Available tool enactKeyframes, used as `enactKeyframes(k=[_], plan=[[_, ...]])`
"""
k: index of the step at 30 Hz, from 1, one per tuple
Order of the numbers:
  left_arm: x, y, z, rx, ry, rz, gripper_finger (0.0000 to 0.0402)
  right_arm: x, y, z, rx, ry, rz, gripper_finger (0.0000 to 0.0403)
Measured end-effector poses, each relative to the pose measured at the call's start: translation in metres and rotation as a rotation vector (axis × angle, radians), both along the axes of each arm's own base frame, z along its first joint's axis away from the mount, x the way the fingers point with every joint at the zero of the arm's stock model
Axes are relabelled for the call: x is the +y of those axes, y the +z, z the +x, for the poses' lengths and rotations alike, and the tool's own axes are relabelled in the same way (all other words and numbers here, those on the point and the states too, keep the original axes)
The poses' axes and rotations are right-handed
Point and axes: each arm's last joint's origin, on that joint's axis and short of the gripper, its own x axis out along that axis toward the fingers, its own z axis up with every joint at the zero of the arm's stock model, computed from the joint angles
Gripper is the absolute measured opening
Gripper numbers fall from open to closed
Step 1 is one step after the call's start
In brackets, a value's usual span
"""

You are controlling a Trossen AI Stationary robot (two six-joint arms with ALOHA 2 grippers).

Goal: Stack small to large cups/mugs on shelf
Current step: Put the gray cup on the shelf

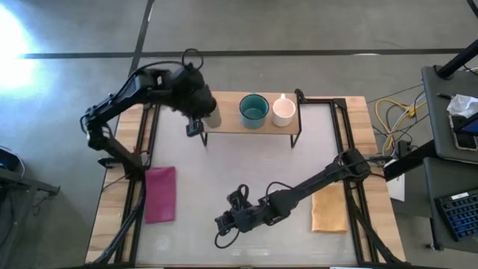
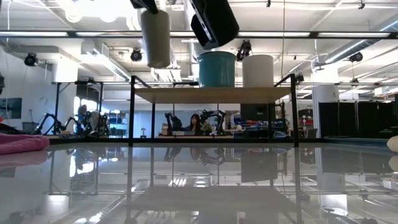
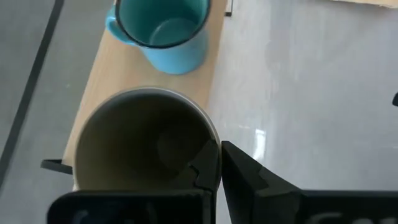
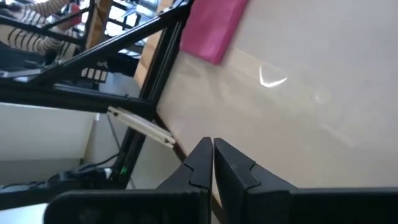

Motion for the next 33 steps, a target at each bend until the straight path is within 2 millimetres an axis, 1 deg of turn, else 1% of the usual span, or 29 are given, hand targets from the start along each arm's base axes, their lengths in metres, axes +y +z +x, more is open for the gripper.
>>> enactKeyframes(k=[3, 6, 13, 17, 28, 33], plan=[[0.017, -0.004, 0.009, 0.018, 0.002, -0.005, 0.0, -0.003, 0.002, -0.003, -0.003, -0.019, -0.012, 0.0009], [0.032, -0.011, 0.018, 0.052, 0.004, 0.002, 0.0, -0.006, 0.008, -0.008, -0.015, -0.026, -0.025, 0.0009], [0.053, -0.026, 0.034, 0.101, -0.016, -0.02, 0.0, -0.013, 0.021, -0.021, 0.018, -0.042, -0.077, 0.0009], [0.058, -0.031, 0.041, 0.117, -0.024, -0.019, 0.0, -0.016, 0.025, -0.026, 0.03, -0.047, -0.093, 0.0009], [0.059, -0.032, 0.041, 0.119, -0.036, -0.016, 0.0, -0.016, 0.023, -0.027, 0.038, -0.024, -0.114, 0.0009], [0.06, -0.035, 0.044, 0.121, -0.026, -0.025, 0.0, -0.016, 0.023, -0.028, 0.038, -0.02, -0.115, 0.0009]])
